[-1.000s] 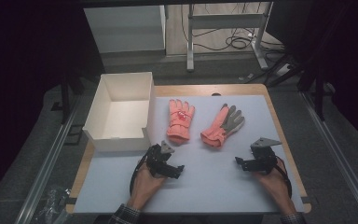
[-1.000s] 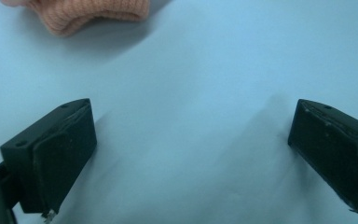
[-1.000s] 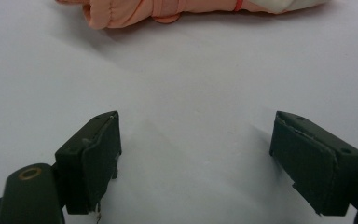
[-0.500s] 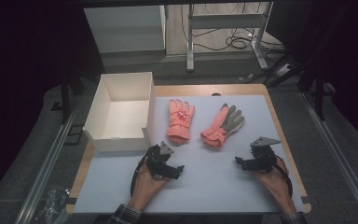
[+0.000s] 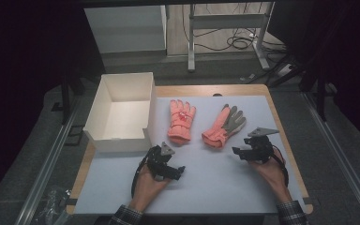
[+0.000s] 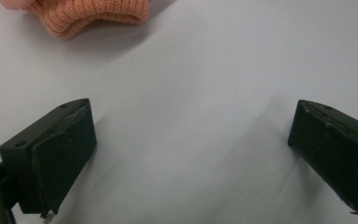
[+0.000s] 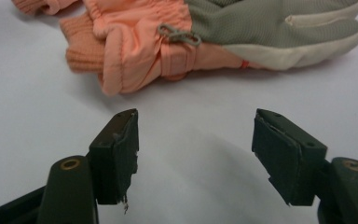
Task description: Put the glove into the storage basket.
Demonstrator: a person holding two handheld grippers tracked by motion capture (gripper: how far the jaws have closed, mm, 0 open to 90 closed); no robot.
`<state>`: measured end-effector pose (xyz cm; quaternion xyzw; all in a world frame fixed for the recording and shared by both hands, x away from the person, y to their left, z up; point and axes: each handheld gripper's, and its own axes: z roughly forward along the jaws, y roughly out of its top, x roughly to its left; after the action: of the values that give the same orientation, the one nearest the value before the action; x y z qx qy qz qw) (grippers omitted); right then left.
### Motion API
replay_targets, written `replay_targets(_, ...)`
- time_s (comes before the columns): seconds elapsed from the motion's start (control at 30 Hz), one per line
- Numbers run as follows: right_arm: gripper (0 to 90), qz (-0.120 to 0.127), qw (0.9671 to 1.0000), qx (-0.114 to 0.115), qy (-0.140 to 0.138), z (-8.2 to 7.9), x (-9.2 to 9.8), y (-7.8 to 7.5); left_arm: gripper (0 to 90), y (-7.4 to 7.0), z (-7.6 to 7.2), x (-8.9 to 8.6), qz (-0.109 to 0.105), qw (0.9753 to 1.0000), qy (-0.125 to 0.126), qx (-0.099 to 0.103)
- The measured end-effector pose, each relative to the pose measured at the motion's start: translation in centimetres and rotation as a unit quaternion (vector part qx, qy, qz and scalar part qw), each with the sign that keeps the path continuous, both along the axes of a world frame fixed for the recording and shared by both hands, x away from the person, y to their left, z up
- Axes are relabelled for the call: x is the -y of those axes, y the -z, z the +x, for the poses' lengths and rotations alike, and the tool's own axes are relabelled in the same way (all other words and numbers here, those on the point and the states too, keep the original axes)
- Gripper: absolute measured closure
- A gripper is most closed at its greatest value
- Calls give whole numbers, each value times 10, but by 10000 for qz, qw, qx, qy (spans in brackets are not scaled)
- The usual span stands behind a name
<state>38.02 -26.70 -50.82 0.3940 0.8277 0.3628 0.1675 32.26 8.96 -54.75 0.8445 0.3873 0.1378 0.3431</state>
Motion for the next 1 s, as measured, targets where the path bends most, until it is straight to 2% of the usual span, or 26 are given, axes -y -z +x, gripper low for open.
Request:
replay_targets(0.37,355,62,10000,11,-12,13,-6,-5,9,0,0,0,-4,10000,-5,6)
replay_targets(0.9,355,134,9999,75,11,22,-8,-9,9,0,0,0,-8,10000,-9,9)
replay_targets(1.0,378,141,9999,55,9,25,-9,-10,9,0,0,0,-6,10000,-9,7)
